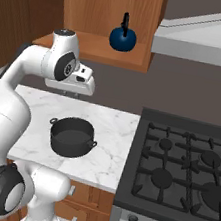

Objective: Pick the kettle from the cabinet and place it on a stove burner. Then pick the pot from the counter and place it on another stove burner. Finally, turn both burners on.

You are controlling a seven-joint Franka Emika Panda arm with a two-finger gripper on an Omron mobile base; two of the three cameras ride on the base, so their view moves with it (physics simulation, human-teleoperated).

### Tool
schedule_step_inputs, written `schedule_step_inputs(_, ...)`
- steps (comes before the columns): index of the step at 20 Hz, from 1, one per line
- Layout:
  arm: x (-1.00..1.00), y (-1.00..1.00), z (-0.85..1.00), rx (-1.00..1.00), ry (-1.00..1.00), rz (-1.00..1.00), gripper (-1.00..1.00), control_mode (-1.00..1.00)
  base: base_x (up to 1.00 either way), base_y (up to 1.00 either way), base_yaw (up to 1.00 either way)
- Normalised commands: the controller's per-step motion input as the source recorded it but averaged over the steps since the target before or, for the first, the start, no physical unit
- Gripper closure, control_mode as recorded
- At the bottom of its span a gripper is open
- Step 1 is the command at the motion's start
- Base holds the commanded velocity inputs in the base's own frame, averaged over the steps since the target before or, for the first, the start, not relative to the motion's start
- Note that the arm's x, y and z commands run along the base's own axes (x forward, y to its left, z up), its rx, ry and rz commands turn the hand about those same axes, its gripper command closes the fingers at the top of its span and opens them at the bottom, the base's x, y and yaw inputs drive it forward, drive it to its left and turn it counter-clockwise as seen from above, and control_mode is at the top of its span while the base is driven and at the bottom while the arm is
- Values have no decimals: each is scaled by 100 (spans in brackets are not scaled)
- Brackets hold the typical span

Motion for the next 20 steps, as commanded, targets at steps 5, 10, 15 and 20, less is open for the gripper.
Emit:
schedule_step_inputs(5, -1, 0, 0, 0, -4, 0, -100, -100, 0, 0, 0)
schedule_step_inputs(10, -2, 0, 8, 0, -14, 0, -100, -100, 0, 0, 0)
schedule_step_inputs(15, 0, -3, 17, 0, -19, 0, -100, -100, 0, 0, 0)
schedule_step_inputs(20, -8, -12, 26, 0, -22, 0, -100, -100, 0, 0, 0)
